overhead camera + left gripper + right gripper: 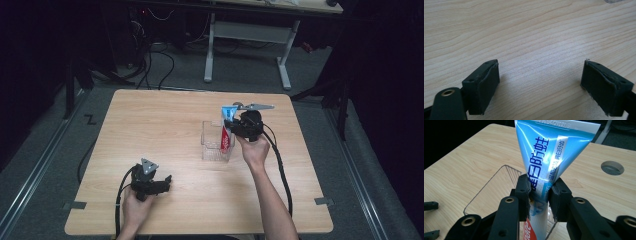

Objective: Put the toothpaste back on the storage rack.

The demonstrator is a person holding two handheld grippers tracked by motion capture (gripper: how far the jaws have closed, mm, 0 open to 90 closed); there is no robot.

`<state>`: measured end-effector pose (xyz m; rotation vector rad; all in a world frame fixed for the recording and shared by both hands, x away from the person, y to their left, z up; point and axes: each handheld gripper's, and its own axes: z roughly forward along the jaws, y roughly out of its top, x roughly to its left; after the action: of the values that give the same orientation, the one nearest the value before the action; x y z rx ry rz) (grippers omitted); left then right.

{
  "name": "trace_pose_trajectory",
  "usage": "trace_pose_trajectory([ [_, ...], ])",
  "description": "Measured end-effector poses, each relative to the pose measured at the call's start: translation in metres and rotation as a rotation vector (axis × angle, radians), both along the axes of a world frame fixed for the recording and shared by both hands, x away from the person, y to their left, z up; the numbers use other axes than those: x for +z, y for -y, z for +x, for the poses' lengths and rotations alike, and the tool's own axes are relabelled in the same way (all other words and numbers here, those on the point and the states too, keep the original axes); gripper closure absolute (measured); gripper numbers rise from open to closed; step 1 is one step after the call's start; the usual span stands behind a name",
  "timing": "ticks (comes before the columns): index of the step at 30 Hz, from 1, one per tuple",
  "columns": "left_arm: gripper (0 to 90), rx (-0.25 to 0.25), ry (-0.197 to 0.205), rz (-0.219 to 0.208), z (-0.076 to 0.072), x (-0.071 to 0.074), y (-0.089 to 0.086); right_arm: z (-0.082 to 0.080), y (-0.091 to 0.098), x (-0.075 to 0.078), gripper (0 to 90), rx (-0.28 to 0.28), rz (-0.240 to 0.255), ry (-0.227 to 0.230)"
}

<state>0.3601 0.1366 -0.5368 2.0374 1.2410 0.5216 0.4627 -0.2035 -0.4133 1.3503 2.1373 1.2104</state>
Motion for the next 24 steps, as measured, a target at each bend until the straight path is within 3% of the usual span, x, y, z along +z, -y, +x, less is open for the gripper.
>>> trace_pose_trajectory([
  [10,15.4,0.000,0.000,0.001,0.000,0.000,0.000,-0.003,0.017,-0.009,58.9,-0.036,0.042,-0.015],
  [12,15.4,0.000,0.000,0.001,0.000,0.000,0.000,-0.004,0.020,-0.010,54.4,-0.051,0.042,-0.003],
  [24,15.5,0.004,0.000,0.001,0.000,0.000,0.001,-0.018,0.033,-0.004,49.5,-0.068,0.028,0.054],
])
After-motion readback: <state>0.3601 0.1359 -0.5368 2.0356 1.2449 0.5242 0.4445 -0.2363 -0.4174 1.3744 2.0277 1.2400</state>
